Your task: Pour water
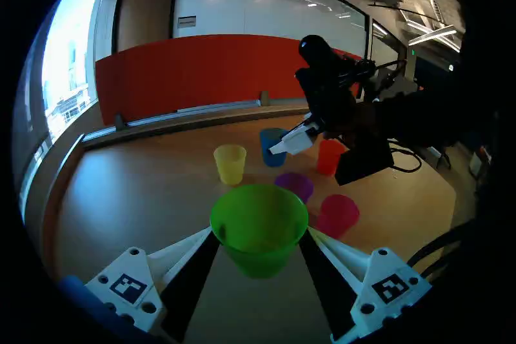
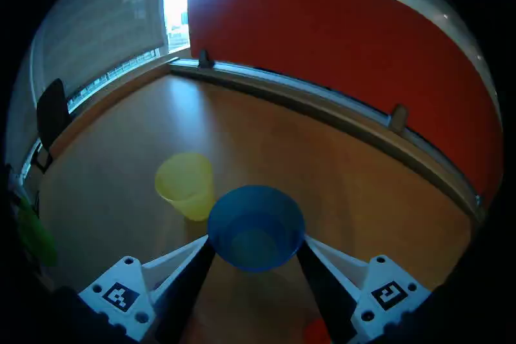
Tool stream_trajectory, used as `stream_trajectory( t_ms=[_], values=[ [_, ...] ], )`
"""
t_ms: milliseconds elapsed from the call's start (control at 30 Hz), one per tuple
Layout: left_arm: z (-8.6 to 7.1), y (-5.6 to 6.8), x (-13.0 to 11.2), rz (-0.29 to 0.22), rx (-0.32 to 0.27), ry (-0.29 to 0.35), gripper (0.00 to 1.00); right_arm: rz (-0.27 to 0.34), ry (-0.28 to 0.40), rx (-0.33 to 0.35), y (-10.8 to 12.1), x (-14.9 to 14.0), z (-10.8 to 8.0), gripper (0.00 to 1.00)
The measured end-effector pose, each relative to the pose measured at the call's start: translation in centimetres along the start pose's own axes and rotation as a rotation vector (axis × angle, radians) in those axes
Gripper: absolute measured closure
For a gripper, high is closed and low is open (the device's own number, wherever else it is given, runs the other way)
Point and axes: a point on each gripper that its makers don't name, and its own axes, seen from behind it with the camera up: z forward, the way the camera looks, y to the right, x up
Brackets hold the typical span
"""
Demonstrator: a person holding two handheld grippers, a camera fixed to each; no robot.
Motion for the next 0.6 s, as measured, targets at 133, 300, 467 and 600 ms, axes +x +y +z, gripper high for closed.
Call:
stream_trajectory(
  t_ms=[133, 300, 467, 600],
  values=[
    [-0.1, 0.2, 0.6, 0.009, -0.004, 0.008, 0.15, 0.013, 0.060, -0.001, 0.0, 1.3, -1.7, 0.11],
    [-0.3, 0.3, 1.4, 0.026, -0.007, 0.018, 0.15, 0.019, 0.136, -0.007, 0.0, 3.0, -4.4, 0.11],
    [-0.4, 0.5, 2.2, 0.041, -0.012, 0.028, 0.15, 0.010, 0.224, -0.011, -0.2, 5.0, -7.8, 0.11],
    [-0.5, 0.8, 2.8, 0.051, -0.018, 0.036, 0.15, -0.008, 0.293, -0.011, -0.5, 6.4, -10.4, 0.11]
  ],
)
